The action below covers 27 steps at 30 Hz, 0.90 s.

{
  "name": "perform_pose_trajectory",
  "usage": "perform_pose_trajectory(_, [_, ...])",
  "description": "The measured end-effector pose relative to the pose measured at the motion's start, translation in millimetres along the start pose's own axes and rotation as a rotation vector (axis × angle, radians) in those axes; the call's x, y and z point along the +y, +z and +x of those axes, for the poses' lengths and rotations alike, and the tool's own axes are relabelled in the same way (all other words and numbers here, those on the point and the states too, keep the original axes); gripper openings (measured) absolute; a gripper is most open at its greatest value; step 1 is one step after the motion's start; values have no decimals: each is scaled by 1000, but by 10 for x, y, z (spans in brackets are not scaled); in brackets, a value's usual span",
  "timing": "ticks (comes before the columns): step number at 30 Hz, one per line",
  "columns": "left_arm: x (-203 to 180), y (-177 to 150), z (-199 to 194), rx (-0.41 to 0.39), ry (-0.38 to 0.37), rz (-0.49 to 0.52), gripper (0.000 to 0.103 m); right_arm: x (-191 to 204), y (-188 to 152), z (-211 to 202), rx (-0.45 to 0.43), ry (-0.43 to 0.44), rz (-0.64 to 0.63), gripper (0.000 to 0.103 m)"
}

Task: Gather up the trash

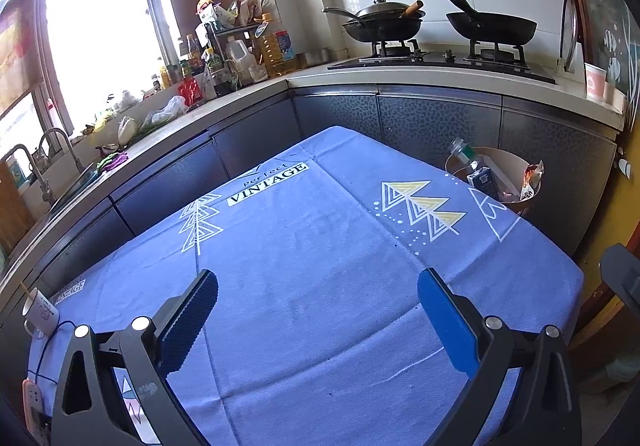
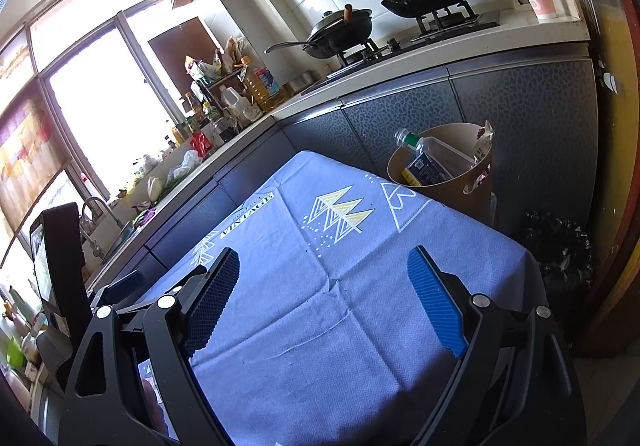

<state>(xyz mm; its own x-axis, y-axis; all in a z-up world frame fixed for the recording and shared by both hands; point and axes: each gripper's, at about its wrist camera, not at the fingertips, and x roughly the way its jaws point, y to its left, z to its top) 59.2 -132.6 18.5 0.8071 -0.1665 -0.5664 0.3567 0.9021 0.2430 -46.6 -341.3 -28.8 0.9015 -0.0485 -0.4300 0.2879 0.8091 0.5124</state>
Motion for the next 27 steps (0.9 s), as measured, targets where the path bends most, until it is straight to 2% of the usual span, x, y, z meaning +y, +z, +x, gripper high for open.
perform_pose_trajectory(10, [-5, -9, 19, 26, -41, -13, 99, -62, 131, -132, -51, -8, 13, 85])
perform_pose_trajectory(20, [-37, -11, 20, 50, -79, -11, 99, -39, 256, -205, -66, 3, -15, 85])
perform_pose_trajectory(27, [-52, -9, -5, 43, -76, -8, 99, -9, 294, -277, -84, 5, -28, 85])
